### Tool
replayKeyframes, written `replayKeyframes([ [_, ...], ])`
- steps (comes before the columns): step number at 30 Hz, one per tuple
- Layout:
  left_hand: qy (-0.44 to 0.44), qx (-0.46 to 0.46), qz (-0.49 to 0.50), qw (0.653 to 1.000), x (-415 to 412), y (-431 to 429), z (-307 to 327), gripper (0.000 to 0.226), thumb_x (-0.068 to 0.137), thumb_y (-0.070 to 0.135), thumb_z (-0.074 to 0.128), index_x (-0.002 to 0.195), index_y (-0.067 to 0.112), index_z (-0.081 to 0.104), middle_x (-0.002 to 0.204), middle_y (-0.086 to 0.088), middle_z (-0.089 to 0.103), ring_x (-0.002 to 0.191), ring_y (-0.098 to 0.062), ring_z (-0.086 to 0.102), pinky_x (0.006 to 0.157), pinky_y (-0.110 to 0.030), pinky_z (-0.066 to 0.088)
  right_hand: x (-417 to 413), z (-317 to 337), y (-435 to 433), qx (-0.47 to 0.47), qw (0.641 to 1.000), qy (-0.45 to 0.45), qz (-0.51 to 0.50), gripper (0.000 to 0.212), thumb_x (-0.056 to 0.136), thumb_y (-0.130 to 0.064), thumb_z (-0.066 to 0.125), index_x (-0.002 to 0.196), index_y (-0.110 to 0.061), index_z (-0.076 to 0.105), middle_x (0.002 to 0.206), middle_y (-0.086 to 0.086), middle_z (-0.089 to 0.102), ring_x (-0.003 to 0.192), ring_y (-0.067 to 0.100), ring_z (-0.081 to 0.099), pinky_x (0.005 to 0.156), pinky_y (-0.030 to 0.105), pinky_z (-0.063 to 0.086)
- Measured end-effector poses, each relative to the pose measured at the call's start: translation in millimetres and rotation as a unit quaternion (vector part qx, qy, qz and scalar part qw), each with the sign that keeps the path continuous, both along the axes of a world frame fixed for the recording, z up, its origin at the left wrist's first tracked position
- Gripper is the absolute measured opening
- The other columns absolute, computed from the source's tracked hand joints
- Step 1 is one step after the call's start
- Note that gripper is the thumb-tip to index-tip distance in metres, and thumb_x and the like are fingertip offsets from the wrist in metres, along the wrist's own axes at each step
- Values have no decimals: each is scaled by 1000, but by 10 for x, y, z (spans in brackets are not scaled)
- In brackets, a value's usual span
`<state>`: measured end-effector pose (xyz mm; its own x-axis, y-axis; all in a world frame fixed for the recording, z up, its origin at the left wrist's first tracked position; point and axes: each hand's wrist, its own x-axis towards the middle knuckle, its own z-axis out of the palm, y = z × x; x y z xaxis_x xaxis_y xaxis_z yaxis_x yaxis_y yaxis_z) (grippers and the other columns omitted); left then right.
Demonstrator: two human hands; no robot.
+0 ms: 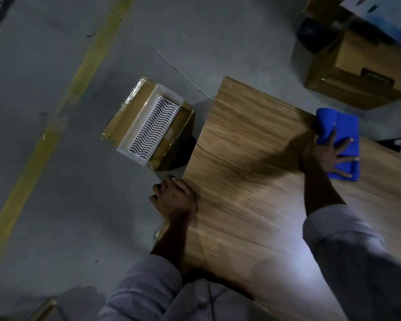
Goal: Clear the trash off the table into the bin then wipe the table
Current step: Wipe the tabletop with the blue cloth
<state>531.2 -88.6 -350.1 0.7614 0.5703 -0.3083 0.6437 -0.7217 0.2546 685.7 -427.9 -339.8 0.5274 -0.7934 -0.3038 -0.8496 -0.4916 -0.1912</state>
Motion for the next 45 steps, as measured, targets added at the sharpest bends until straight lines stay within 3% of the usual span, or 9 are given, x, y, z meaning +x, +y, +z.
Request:
replayKeyframes([
  [5,10,-7,3,1000,-16,1,-28,41,99,36,24,102,15,59,102,-11,68,103,-34,52,86,-47,38,224,-66,793,-18,986,-3,167,66,95,-63,45,155,-57,18,171,-9,-1,153,48,-12,104,84,-6],
  [14,-15,-104,91,990,-19,76,75,42,104,41,37,119,11,62,117,-21,64,114,-39,54,93,-46,40,-843,-51,2129,44,818,-68,570,69,86,-70,36,151,-48,39,166,-9,28,155,41,9,114,77,0],
  [20,-64,-582,347,732,-193,502,7,49,94,44,49,124,9,64,118,-10,71,103,-22,71,96,-39,55,-2220,-101,2384,96,751,-111,644,65,83,-44,69,144,-26,56,157,-1,45,151,40,22,120,64,5],
  [27,-66,-470,250,844,-931,1027,135,24,95,25,57,100,8,73,100,-7,75,104,-27,67,83,-34,45,-3511,297,2465,325,652,-107,677,35,96,-26,58,117,-2,70,122,24,69,118,39,63,94,57,52],
  [32,-125,-467,248,839,-1457,1222,311,16,95,21,59,88,16,72,94,-7,77,90,-19,69,76,-32,45,-3006,940,2377,213,789,-223,532,57,84,-36,47,129,-7,67,127,17,68,115,35,65,100,42,51],
  [36,-163,-462,248,836,-1656,1233,462,14,88,24,61,79,19,71,85,-5,76,89,-24,71,80,-34,48,-2686,807,2606,121,882,5,456,67,89,-60,40,146,-28,53,162,1,37,151,39,24,113,77,15],
  [40,-195,-418,179,869,-1828,1207,620,11,89,23,64,83,18,72,86,-3,73,87,-24,66,80,-34,49,-3410,514,2998,86,755,97,642,67,91,-31,64,151,-46,40,170,-10,7,154,42,-12,110,83,1],
  [43,-199,-386,116,893,-1915,1234,683,14,95,20,63,94,11,74,87,-6,71,81,-19,62,73,-31,45,-4090,392,2871,83,636,69,764,68,55,-22,89,121,-34,73,147,-2,57,145,39,37,114,69,22],
  [45,-187,-372,69,906,-1942,1233,694,17,97,22,62,98,9,74,90,-6,72,83,-20,62,72,-31,44,-4310,338,2512,141,641,57,752,52,56,-20,87,107,-19,78,128,11,70,127,41,59,107,56,40],
])
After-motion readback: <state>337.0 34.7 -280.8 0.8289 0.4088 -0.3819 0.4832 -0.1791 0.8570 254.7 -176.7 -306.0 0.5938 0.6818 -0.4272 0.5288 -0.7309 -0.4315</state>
